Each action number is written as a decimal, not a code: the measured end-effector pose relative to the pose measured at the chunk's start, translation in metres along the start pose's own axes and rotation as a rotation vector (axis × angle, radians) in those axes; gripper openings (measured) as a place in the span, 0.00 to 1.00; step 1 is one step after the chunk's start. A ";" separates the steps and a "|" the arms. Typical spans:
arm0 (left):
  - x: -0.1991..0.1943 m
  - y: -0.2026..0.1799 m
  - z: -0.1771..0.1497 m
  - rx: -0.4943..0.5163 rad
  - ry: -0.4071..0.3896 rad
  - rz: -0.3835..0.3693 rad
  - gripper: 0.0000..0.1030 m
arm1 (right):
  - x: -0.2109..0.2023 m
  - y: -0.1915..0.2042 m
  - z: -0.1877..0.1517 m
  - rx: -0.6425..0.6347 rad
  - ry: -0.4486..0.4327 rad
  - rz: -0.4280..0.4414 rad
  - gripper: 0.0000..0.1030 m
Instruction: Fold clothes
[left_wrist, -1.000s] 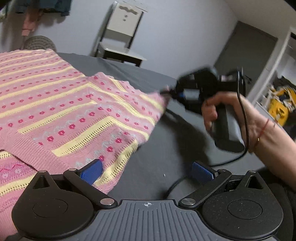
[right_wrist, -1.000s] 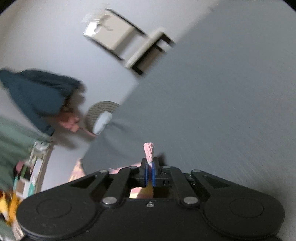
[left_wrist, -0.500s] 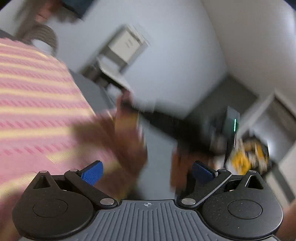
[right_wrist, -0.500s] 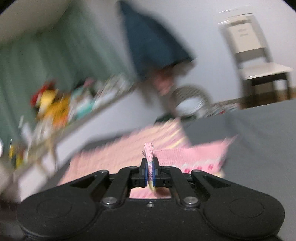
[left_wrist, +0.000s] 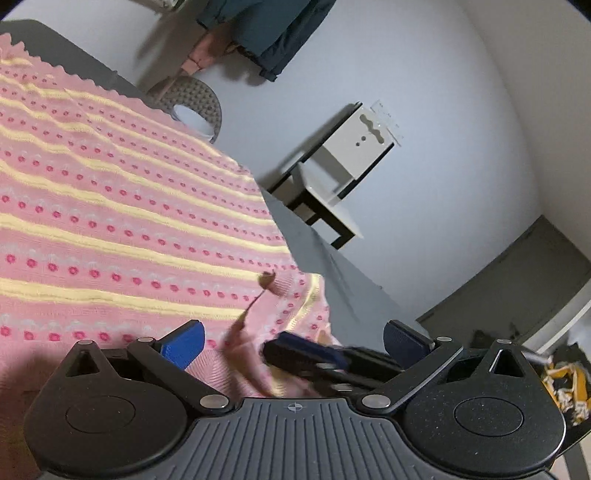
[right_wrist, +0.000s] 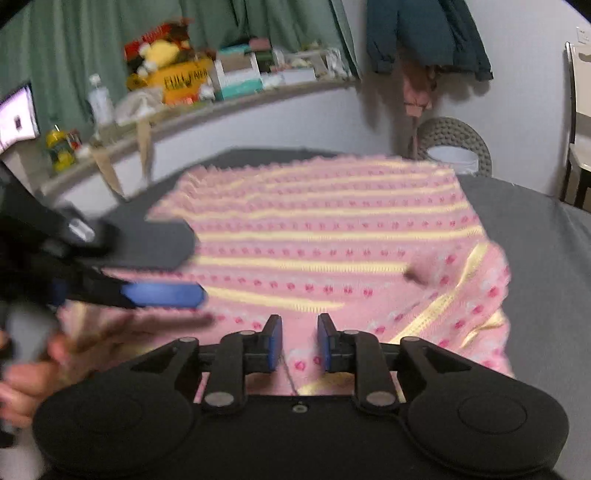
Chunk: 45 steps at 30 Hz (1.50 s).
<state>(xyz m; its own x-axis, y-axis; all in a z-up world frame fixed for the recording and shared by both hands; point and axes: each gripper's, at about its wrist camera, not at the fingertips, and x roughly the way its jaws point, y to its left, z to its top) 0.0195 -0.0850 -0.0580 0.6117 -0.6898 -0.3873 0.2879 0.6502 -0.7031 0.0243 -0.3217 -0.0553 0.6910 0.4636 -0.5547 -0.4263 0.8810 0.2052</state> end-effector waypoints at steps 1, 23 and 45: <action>0.003 -0.001 -0.001 -0.016 -0.003 -0.003 1.00 | -0.017 -0.007 0.002 -0.016 -0.031 -0.003 0.41; 0.072 -0.016 -0.005 0.039 0.019 0.202 0.95 | -0.035 -0.008 -0.049 -0.610 0.289 -0.047 0.05; 0.194 -0.055 0.069 0.458 0.275 0.083 0.74 | -0.038 -0.097 -0.019 0.161 0.050 -0.112 0.60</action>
<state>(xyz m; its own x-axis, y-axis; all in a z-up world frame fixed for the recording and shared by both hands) 0.1728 -0.2327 -0.0534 0.4485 -0.6483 -0.6153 0.5765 0.7359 -0.3552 0.0288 -0.4266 -0.0698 0.6973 0.3597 -0.6200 -0.2466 0.9326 0.2637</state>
